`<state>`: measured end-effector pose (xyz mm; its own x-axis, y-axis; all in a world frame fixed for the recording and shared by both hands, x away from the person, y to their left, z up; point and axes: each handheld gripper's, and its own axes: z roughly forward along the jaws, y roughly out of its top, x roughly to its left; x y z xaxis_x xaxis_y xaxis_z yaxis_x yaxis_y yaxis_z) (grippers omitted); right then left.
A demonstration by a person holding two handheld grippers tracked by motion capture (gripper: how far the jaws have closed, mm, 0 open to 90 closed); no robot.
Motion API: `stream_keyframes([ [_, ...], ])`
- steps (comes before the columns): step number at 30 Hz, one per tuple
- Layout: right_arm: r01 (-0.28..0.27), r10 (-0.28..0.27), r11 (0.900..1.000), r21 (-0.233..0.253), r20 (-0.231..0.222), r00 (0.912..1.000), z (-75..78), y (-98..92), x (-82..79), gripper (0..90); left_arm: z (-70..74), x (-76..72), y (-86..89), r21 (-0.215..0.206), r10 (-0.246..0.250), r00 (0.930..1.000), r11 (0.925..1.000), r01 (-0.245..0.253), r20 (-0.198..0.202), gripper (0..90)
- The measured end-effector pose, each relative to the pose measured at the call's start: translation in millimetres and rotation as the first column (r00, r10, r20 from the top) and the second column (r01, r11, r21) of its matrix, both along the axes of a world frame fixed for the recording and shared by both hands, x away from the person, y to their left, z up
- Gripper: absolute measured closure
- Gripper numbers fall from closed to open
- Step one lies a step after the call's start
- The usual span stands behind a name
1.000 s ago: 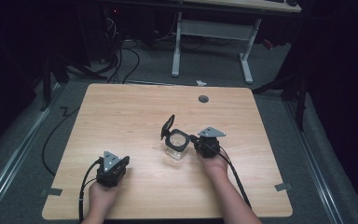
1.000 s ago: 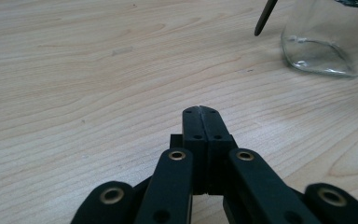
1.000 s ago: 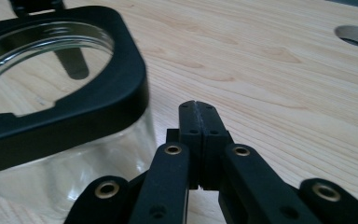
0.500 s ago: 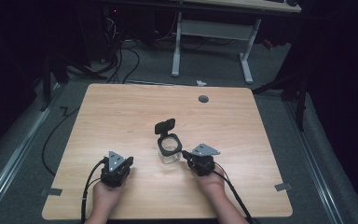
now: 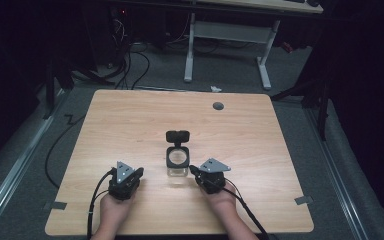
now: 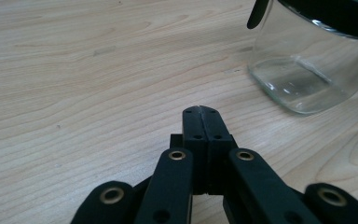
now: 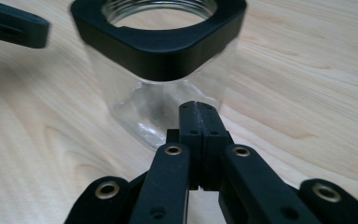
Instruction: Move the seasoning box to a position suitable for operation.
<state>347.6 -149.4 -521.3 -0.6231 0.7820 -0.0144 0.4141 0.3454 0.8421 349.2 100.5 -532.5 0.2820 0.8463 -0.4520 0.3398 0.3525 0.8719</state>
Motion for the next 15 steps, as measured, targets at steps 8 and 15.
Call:
stream_keyframes([
  [8, 0.010, -0.011, 1.000, 0.018, 0.008, 0.9999, 3.5, -7.8, -6.8, 90.0, 0.1, -9.0, -18.1, -0.005, -0.078, 0.9970, 0.9970, 0.078, -0.008, 89.5],
  [15, 0.051, -0.051, 0.998, 0.023, 0.005, 0.9987, 10.5, -23.8, -0.3, 90.0, -7.2, 6.0, -40.8, 0.057, -0.107, 0.9934, 0.9924, 0.109, -0.041, 90.0],
])
